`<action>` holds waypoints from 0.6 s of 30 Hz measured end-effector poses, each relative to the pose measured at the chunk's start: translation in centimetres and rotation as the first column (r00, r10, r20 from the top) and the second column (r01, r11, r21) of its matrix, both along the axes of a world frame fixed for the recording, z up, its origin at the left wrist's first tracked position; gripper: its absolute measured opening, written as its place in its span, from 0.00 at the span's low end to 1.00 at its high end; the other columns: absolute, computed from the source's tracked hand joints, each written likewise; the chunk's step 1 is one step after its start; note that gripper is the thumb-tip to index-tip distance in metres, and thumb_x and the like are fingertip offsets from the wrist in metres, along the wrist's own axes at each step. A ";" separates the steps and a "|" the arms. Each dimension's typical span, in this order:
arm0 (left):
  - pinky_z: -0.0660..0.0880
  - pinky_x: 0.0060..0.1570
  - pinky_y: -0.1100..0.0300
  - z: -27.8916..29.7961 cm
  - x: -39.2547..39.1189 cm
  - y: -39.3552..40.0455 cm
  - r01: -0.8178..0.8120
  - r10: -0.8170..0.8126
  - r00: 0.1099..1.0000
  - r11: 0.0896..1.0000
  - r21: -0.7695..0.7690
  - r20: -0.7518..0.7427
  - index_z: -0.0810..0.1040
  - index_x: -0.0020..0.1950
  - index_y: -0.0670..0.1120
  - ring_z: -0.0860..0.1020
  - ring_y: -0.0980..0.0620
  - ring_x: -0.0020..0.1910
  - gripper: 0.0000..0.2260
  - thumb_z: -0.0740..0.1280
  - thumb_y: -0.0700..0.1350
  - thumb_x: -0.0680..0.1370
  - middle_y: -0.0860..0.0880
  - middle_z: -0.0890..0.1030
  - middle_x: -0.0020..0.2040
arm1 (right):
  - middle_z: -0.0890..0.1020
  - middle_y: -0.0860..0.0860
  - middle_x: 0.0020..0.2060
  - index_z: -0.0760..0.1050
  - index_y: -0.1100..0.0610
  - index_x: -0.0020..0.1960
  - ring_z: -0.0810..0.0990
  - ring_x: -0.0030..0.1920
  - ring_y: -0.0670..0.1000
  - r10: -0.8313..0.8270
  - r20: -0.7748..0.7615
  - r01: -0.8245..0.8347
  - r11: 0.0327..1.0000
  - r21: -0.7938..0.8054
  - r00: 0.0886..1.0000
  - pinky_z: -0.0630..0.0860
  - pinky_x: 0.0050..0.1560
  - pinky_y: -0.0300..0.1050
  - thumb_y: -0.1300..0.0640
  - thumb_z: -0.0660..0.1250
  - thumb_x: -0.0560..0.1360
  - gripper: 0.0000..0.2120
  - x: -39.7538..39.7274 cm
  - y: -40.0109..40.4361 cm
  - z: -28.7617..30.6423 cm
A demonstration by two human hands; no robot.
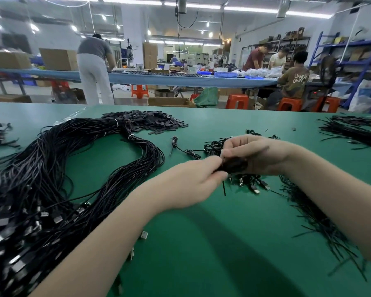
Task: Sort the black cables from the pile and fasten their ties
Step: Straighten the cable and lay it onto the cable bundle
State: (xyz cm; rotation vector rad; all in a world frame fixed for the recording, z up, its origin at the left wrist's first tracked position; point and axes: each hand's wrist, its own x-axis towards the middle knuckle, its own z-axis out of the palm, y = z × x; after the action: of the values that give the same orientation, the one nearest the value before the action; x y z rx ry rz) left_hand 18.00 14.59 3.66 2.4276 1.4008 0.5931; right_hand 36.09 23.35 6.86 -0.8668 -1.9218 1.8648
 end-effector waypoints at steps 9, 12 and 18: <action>0.69 0.35 0.60 -1.9 -0.7 3.1 -0.344 0.279 0.682 0.938 -0.040 0.675 0.69 0.43 0.49 0.70 0.60 0.29 0.11 0.56 0.50 0.83 0.59 0.75 0.28 | 0.78 0.51 0.32 0.74 0.58 0.39 0.76 0.32 0.46 -0.650 -0.475 0.612 0.747 -0.258 0.593 0.77 0.37 0.38 0.61 0.69 0.75 0.07 -7.8 -3.4 -5.1; 0.70 0.30 0.66 -2.1 -1.1 3.2 -0.388 0.307 0.670 0.921 -0.033 0.676 0.67 0.48 0.54 0.71 0.64 0.26 0.05 0.56 0.52 0.82 0.58 0.77 0.29 | 0.79 0.51 0.35 0.74 0.56 0.38 0.78 0.34 0.46 -0.700 -0.485 0.667 0.692 -0.277 0.524 0.76 0.39 0.39 0.59 0.71 0.74 0.08 -8.9 -4.0 -5.6; 0.71 0.40 0.55 -2.0 -1.8 3.5 -0.397 0.351 0.645 0.913 -0.096 0.679 0.68 0.48 0.54 0.71 0.55 0.34 0.06 0.55 0.52 0.82 0.53 0.74 0.37 | 0.81 0.50 0.33 0.80 0.59 0.42 0.77 0.31 0.46 -0.613 -0.496 0.593 0.774 -0.221 0.615 0.76 0.35 0.36 0.61 0.72 0.73 0.03 -7.7 -3.8 -5.4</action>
State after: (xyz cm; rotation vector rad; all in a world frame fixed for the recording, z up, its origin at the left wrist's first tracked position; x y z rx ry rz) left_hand 16.23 18.05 1.68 1.6184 1.5232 1.4755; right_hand 28.34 19.53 1.47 -0.7507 -1.0554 1.4913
